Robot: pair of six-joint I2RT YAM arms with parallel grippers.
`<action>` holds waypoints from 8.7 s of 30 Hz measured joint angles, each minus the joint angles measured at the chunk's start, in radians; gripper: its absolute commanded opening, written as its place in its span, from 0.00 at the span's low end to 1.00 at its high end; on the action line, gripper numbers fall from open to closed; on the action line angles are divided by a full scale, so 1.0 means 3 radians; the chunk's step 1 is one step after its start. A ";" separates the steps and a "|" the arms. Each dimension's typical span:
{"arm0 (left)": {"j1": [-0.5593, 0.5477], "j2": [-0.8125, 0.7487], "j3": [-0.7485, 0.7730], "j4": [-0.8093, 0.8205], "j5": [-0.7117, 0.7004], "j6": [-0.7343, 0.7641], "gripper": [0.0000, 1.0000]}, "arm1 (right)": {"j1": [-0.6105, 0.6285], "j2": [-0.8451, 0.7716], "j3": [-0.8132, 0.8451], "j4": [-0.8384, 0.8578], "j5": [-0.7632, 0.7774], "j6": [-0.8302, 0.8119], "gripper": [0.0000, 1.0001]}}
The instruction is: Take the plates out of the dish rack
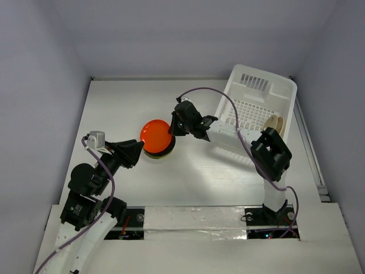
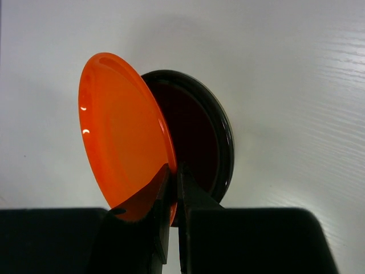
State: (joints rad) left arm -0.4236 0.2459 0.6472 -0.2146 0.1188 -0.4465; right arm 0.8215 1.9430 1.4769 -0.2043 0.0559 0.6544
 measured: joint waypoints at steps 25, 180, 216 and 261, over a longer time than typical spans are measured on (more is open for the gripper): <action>0.0000 0.0003 0.0000 0.0000 0.0011 0.0000 0.39 | 0.0017 -0.0834 -0.0598 -0.0027 0.0498 0.0083 0.37; -0.0242 -0.0398 0.0001 -0.0048 -0.0081 -0.0003 0.41 | -0.1846 -0.1764 0.0282 -0.1850 0.2355 -0.1366 0.00; -0.0243 -0.0240 0.0001 -0.0056 -0.0150 -0.0024 0.42 | -0.0233 -0.0093 -0.0198 -0.0060 -0.0813 0.0069 0.26; -0.0242 -0.0423 0.0001 -0.0047 -0.0056 -0.0023 0.43 | -0.2681 -0.1494 -0.0421 -0.1560 0.2018 -0.0870 0.40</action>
State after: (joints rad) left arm -0.4961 0.1188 0.6476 -0.2287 0.1020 -0.4534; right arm 0.0174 1.4948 1.3506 -0.6724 0.6613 0.3935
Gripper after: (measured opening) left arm 0.429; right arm 0.403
